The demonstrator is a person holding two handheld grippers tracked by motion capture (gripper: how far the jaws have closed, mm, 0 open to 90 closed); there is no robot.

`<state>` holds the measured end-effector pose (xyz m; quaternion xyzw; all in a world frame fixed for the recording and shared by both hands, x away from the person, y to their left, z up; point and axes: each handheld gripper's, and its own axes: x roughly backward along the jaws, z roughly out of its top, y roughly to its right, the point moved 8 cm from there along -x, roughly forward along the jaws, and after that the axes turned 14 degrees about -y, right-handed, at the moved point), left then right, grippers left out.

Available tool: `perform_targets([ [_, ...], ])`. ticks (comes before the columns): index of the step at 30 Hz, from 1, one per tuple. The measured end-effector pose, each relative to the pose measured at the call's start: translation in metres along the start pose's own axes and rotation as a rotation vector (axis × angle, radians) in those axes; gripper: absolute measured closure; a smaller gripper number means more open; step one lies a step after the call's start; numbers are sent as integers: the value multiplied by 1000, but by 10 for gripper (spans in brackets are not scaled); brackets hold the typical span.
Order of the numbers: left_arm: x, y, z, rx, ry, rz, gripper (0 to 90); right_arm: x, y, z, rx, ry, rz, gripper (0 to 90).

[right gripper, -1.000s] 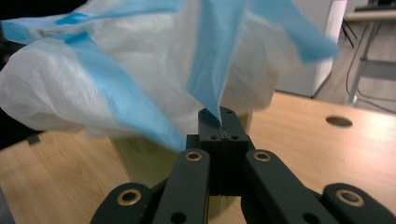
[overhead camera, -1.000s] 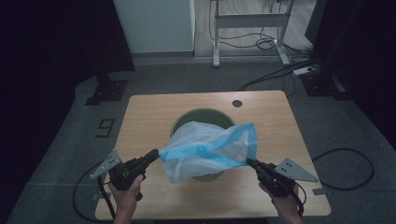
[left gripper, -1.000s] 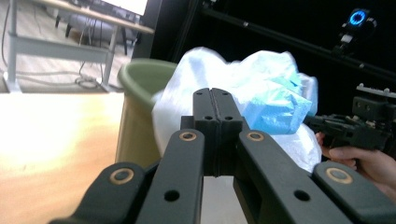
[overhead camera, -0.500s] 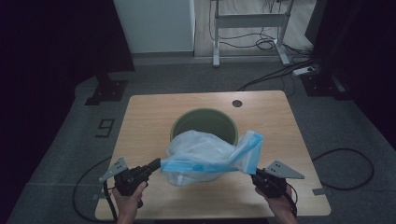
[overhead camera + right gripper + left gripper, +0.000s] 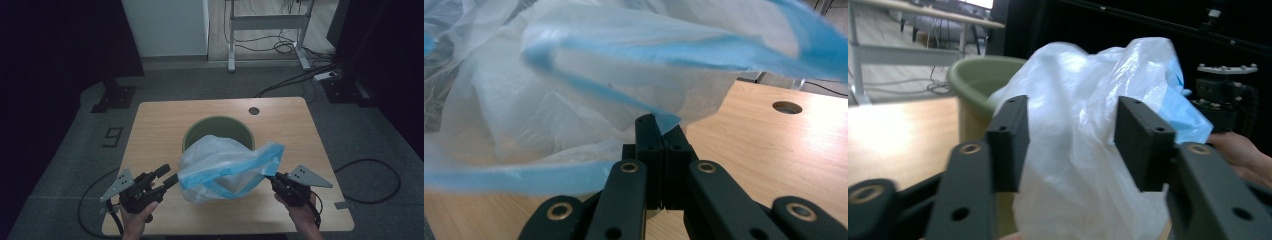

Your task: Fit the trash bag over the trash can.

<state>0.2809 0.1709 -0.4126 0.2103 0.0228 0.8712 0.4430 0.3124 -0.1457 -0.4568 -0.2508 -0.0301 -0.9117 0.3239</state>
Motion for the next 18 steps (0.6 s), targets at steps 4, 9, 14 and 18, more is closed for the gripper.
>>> perform_targets([
  [4, 1, 11, 10, -36, -24, -26, 376, 4, 1, 6, -5, 9, -5, 879],
  [9, 3, 21, 16, -59, -53, -81, 281, 9, 4, 13, -10, 22, -13, 879],
  [14, 0, 32, 23, -77, -70, -95, 263, 12, 2, 19, -8, 28, -16, 879],
  [18, -17, 41, 29, -107, -127, -97, 246, 11, -2, 21, -3, 28, -13, 879],
])
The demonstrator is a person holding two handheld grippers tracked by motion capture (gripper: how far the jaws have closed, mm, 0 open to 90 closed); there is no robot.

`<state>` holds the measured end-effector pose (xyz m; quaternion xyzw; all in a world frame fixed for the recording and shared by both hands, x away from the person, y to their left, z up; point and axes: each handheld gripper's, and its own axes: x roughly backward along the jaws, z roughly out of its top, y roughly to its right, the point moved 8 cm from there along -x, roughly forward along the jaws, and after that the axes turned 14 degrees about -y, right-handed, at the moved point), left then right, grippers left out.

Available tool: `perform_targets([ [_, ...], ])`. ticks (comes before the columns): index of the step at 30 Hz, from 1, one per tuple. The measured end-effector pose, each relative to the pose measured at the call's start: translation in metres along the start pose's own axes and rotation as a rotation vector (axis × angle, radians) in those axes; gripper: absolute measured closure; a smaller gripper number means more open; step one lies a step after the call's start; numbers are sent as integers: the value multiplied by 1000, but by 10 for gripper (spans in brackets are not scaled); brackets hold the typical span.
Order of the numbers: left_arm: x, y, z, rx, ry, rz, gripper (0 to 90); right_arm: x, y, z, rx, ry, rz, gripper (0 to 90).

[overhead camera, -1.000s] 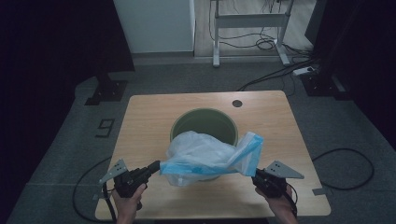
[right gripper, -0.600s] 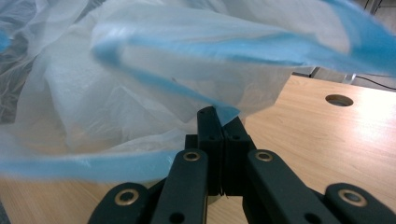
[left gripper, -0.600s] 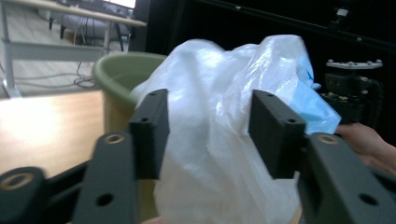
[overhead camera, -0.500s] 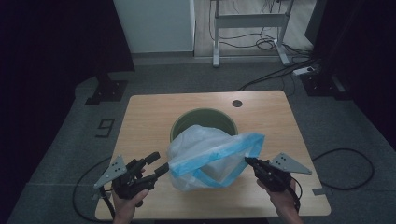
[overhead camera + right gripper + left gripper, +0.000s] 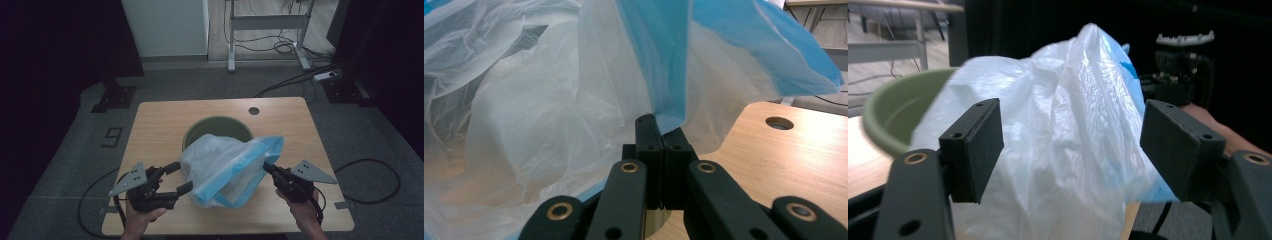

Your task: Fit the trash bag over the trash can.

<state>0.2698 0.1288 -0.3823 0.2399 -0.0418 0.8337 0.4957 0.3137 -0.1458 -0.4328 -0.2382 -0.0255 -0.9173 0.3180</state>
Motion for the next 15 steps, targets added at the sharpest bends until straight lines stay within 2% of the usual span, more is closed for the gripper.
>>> perform_targets([
  [6, -27, 11, 19, -26, -75, -28, 229, -3, -1, 1, 7, -4, 0, 879],
  [10, -47, 9, 27, -32, -127, -7, 267, -3, -2, 1, 10, -3, 1, 879],
  [12, -54, 9, 27, -38, -143, 10, 348, -2, -3, 2, 11, -1, 3, 879],
  [15, -63, 7, 25, -37, -164, 31, 548, -1, -3, 1, 11, 0, 3, 879],
])
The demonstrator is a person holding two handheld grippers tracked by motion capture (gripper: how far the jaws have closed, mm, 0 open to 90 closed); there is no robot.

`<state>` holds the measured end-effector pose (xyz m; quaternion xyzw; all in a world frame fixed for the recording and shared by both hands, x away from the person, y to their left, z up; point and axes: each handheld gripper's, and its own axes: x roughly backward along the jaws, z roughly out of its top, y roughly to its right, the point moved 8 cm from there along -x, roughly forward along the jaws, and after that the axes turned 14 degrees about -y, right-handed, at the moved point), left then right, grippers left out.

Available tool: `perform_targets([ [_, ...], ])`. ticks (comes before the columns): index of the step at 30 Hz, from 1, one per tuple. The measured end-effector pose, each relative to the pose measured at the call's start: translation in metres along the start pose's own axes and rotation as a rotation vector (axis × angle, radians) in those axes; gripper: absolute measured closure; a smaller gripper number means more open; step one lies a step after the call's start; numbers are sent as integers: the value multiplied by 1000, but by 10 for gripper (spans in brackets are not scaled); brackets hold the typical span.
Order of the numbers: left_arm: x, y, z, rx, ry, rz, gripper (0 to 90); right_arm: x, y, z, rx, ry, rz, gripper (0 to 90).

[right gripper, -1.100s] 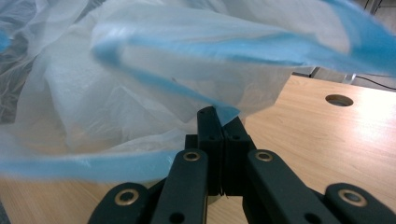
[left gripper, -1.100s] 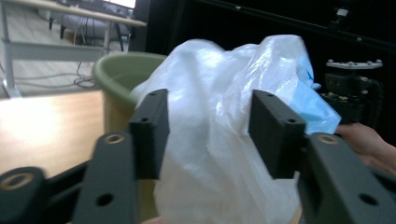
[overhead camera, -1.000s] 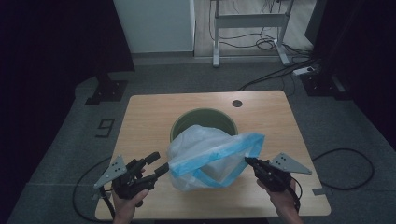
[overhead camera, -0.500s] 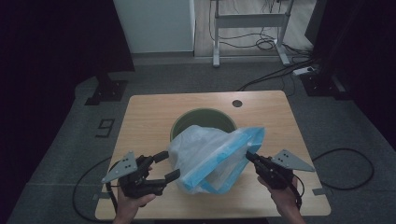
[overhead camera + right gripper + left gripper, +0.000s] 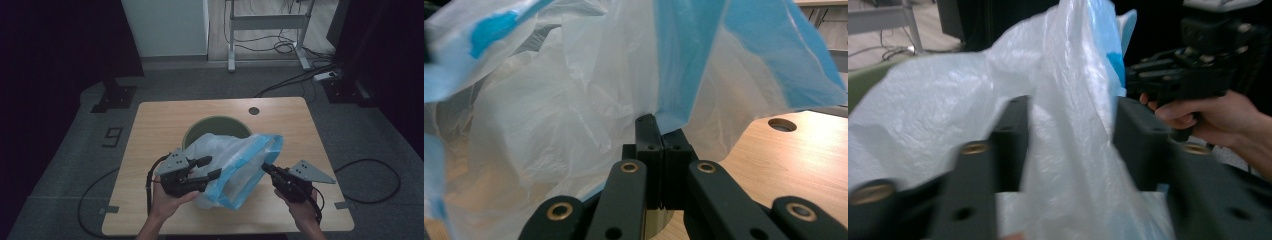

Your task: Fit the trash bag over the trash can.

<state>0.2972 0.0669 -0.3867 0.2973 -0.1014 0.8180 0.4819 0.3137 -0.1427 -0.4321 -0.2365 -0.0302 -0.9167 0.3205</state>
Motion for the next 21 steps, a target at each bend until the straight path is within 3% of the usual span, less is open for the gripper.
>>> perform_targets([
  [4, -2, -6, 1, 23, 11, 10, 799, 0, 2, -1, -3, 0, -3, 879],
  [7, 3, -14, 6, 42, 59, 21, 879, 0, 3, -2, -3, 0, -4, 879],
  [8, 3, -14, 6, 42, 59, 21, 886, 0, 3, -2, -3, 0, -4, 879],
  [10, 10, -26, 9, 74, 109, 22, 892, 0, 4, -3, -5, -4, -7, 879],
  [11, 14, -36, 11, 99, 135, 28, 896, 0, 5, -3, -4, -6, -8, 880],
  [12, 23, -50, 11, 144, 183, 4, 897, -1, 7, -5, -2, -17, -14, 879],
  [16, 47, -71, 6, 218, 282, -20, 899, -1, 14, -7, -9, -24, -26, 879],
  [21, 65, -83, -15, 271, 316, -21, 899, -5, 21, -18, -49, -39, -26, 879],
])
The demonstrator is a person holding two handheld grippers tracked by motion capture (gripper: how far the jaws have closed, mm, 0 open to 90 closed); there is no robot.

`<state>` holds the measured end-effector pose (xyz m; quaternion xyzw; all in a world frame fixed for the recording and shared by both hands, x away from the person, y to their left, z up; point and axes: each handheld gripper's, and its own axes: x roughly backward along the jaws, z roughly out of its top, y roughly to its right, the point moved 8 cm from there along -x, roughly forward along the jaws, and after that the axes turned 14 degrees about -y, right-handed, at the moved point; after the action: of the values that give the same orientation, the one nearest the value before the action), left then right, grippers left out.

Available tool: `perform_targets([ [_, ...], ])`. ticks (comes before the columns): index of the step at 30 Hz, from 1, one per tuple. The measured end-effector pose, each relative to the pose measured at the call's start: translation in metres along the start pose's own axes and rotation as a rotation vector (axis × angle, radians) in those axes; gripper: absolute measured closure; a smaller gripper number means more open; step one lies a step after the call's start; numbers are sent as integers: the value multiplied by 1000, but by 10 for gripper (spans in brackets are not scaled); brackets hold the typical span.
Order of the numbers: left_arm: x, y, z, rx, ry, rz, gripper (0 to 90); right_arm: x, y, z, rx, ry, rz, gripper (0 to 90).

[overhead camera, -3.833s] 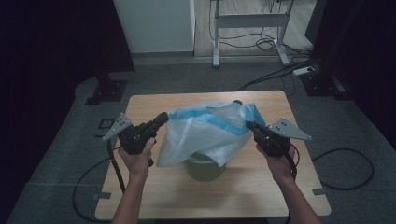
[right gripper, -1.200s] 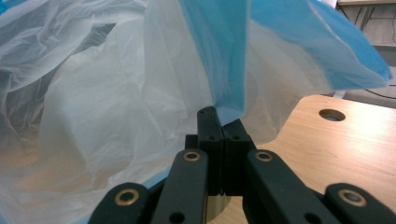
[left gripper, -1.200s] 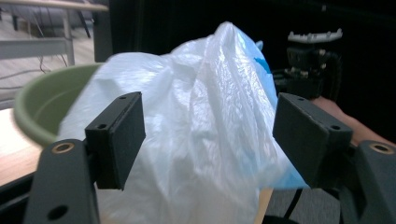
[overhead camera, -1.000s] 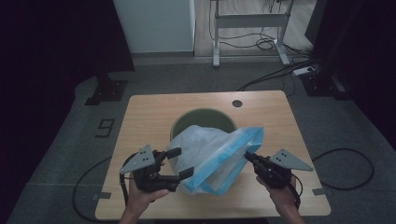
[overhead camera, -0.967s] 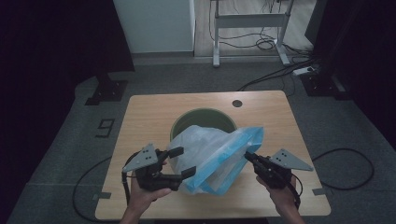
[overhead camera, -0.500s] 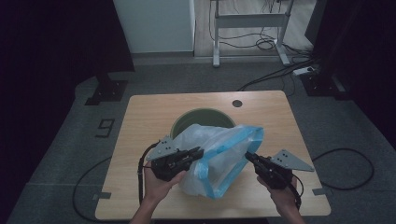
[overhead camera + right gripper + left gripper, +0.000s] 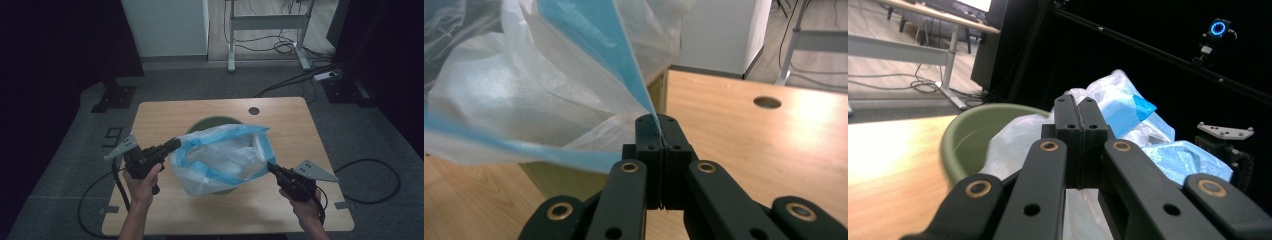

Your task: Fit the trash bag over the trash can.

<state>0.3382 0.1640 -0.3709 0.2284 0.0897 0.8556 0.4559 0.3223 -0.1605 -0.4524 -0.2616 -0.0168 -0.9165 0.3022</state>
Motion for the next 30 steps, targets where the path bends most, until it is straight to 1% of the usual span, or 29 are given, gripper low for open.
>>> perform_targets([
  [4, 7, -8, -20, 20, -18, 11, 899, -6, 1, -11, -16, -17, 1, 879],
  [5, 7, -8, -20, 20, -18, 11, 898, -6, 1, -11, -16, -17, 1, 879],
  [6, 8, -13, -32, 30, -35, 26, 898, -11, 3, -16, -19, -34, -6, 879],
  [8, 7, -19, -40, 41, -41, 33, 898, -16, 6, -19, -26, -50, -12, 880],
  [10, 6, -25, -47, 52, -51, 40, 898, -21, 9, -20, -24, -63, -29, 879],
  [12, 6, -29, -53, 56, -53, 29, 898, -27, 14, -21, -20, -77, -44, 879],
  [14, 5, -32, -58, 54, -61, 32, 898, -33, 17, -24, -21, -95, -49, 879],
  [16, 6, -33, -62, 45, -75, 37, 898, -36, 17, -27, -17, -109, -48, 879],
  [17, 6, -33, -64, 41, -77, 38, 898, -38, 16, -30, -16, -116, -47, 879],
  [18, 6, -32, -67, 38, -81, 27, 898, -40, 15, -32, -15, -122, -45, 879],
  [19, 6, -32, -70, 26, -88, 26, 898, -43, 14, -37, -16, -133, -41, 879],
  [20, 6, -33, -73, 12, -96, 39, 899, -45, 12, -40, -14, -142, -38, 879],
  [21, 6, -34, -75, 12, -100, 43, 898, -48, 10, -45, -10, -151, -35, 879],
  [22, 6, -35, -77, 18, -106, 34, 898, -49, 9, -47, -10, -156, -34, 879],
  [23, 6, -37, -80, 19, -113, 44, 898, -51, 10, -50, -13, -162, -36, 879],
  [24, 6, -37, -80, 19, -113, 44, 899, -53, 12, -51, -19, -165, -39, 879],
  [25, 6, -42, -82, 36, -117, 47, 898, -53, 14, -52, -26, -167, -42, 879],
  [26, 6, -44, -82, 41, -120, 54, 898, -53, 16, -51, -36, -164, -44, 879],
  [27, 5, -47, -81, 43, -123, 63, 898, -53, 18, -49, -43, -159, -47, 879],
  [30, 1, -54, -77, 61, -134, 78, 897, -50, 23, -37, -43, -135, -67, 879],
])
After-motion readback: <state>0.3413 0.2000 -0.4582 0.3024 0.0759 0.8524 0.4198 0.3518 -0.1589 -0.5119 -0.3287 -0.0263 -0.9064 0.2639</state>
